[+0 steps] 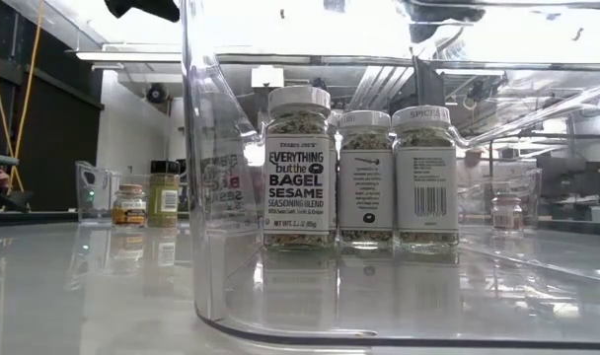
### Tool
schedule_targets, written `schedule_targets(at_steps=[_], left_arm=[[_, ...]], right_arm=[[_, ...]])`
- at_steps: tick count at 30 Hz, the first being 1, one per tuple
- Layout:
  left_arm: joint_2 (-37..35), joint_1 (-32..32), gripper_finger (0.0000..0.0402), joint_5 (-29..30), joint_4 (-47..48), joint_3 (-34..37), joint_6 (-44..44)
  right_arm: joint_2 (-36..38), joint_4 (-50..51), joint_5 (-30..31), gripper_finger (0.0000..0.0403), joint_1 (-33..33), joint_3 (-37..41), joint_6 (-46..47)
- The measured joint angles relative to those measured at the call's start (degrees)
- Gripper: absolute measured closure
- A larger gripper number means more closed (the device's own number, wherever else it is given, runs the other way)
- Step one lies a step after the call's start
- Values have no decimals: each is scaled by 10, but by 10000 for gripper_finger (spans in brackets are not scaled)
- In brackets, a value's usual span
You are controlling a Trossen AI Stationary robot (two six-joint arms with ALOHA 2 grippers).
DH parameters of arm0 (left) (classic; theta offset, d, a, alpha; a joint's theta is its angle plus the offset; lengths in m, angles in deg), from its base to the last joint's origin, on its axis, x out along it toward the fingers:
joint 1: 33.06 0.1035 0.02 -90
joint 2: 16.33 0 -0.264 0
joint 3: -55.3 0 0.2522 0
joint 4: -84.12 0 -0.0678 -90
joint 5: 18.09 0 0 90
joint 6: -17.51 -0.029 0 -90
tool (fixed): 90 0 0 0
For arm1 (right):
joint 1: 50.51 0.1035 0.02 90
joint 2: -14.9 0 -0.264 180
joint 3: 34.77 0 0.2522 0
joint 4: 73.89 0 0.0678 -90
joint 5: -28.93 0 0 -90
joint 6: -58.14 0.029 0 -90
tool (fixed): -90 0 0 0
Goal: Sort spices by type
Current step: Put the top left brown seasoning bottle into the top left transparent bin
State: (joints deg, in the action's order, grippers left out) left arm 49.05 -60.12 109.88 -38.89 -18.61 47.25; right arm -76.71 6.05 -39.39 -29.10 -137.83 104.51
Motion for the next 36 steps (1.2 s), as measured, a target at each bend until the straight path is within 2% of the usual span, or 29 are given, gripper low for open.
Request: schedule_targets(at_steps=[4, 8, 12, 15, 18, 21, 24, 27, 32, 36], left_arm=[[-71, 6, 401, -5, -3, 37, 0], [-125, 9, 401, -36, 0, 77, 22], [-152, 17, 401, -63, 39, 100, 105], [-154, 47, 389, -102, 92, 100, 150], [-144, 94, 353, -136, 144, 100, 142], [-128, 154, 304, -135, 180, 100, 128], [-101, 225, 253, -147, 182, 100, 126], [-60, 296, 209, -196, 168, 100, 107], [26, 382, 156, -244, 161, 100, 105], [77, 416, 131, -286, 163, 100, 175]], right_arm=[[2, -6, 1, 403, -13, 0, 4], [-1, -5, -2, 403, -34, 0, 29], [-1, -4, -14, 403, -66, 0, 33], [-1, -4, -34, 403, -96, 0, 28], [-1, -4, -55, 403, -126, 0, 6], [-2, 1, -59, 403, -151, 0, -35], [-2, 13, -76, 403, -181, 3, -93], [0, 11, -96, 403, -224, 27, -160], [10, -43, -175, 403, -313, 111, -288], [28, -103, -269, 403, -371, 176, -348]])
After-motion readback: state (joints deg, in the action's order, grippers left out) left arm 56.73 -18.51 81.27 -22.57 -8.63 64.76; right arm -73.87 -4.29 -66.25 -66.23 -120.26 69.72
